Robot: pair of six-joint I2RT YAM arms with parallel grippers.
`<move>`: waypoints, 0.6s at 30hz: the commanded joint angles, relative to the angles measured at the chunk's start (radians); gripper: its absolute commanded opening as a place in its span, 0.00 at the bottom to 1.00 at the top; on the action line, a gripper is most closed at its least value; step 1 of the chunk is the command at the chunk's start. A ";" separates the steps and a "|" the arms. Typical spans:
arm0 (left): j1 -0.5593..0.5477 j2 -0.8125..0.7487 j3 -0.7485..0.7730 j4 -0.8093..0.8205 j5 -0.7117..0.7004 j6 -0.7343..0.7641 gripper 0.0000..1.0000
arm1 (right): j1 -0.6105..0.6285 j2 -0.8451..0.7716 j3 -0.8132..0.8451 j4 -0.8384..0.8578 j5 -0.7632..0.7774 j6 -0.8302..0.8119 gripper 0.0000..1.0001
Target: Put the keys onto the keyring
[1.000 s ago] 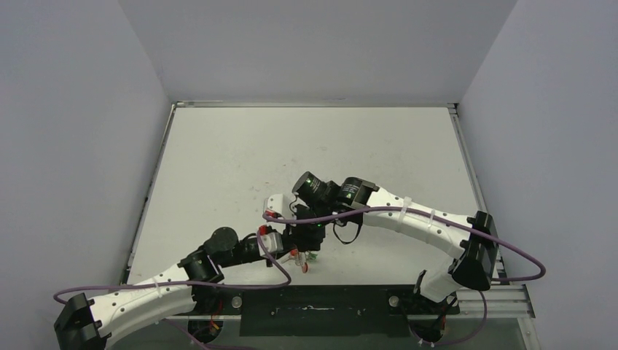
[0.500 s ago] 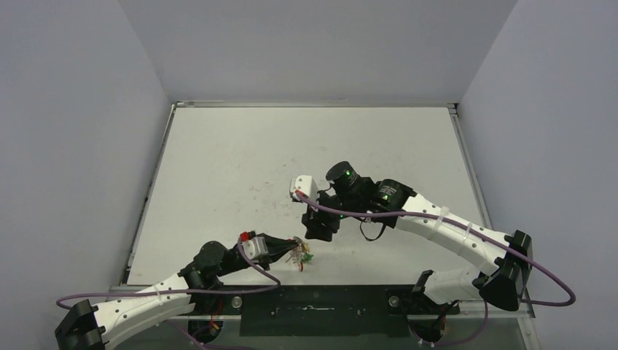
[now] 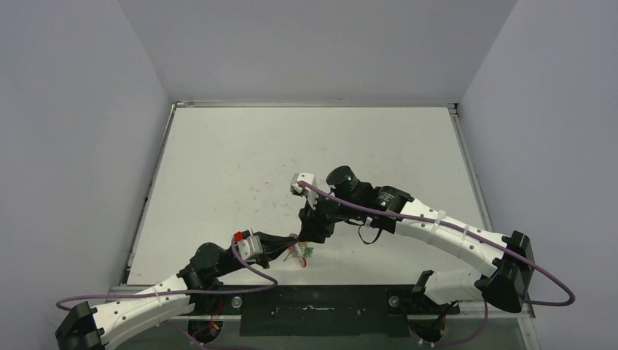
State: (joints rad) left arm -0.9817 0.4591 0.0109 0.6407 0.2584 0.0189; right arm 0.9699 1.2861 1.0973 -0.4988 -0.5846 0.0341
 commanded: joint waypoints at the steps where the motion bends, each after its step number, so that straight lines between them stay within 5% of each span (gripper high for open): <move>1: -0.004 -0.010 0.018 0.061 0.003 -0.010 0.00 | 0.003 -0.021 0.002 0.085 -0.009 0.064 0.38; 18: -0.004 -0.023 0.020 0.039 0.001 -0.004 0.00 | 0.036 -0.047 0.015 0.065 0.051 0.073 0.55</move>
State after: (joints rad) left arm -0.9821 0.4480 0.0109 0.6357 0.2588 0.0193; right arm 0.9798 1.2793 1.0973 -0.4641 -0.5713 0.1028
